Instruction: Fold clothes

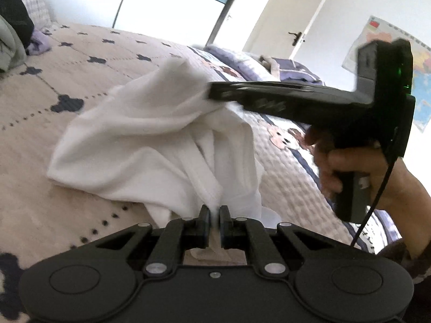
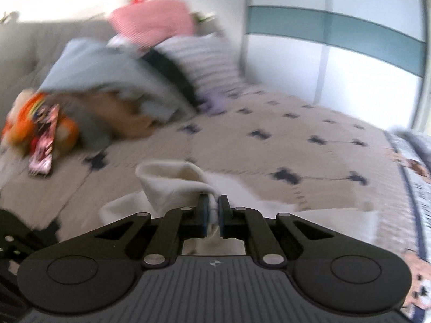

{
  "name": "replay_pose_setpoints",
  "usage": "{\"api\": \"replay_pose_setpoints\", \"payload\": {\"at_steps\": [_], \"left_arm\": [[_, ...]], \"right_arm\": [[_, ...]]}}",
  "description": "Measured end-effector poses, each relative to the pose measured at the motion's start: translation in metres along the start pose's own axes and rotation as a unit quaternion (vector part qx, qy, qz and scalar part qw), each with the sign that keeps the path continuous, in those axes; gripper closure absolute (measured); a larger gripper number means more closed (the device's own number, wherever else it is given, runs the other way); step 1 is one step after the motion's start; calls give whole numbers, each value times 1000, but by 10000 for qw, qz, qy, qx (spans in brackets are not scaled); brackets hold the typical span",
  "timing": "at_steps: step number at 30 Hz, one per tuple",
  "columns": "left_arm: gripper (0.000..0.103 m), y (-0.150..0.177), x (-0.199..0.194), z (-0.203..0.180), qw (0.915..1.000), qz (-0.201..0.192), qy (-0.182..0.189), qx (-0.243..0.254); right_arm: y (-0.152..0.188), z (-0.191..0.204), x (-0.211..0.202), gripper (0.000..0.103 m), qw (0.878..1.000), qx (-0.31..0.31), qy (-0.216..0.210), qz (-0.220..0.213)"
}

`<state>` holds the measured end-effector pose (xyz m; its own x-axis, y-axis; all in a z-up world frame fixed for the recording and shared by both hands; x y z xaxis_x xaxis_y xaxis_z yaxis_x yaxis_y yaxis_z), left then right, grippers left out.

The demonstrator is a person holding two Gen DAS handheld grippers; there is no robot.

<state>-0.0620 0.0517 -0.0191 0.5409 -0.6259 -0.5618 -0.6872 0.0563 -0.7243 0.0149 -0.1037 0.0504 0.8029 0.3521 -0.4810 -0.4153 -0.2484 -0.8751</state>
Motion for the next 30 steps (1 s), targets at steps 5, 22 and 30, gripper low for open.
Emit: {"api": "replay_pose_setpoints", "payload": {"at_steps": [5,22,30], "left_arm": [[100,-13,-13,14,9993,-216,-315,-15],[100,-91,-51,34,9905,-1110,-807,-112],[82,-62,-25,35,9969,-489,-566,-238]], "right_arm": [[-5,-44,-13,94,9966,645,483,-175],[26,-38,-35,88,9862,1517,-204,639],[14,-29,-44,38,9848,1594,-586,373]]}}
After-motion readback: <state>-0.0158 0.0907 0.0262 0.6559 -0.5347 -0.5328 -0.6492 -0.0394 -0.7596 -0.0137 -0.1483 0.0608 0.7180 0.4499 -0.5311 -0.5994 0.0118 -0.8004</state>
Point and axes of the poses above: each gripper's, at about its wrist camera, not at the fingertips, and x roughly the way its jaws point, z to its left, y to its underside, the point moved 6 cm from there along x, roughly the way its jaws point, and after that the axes turned 1 degree about y, right-handed, at the moved point
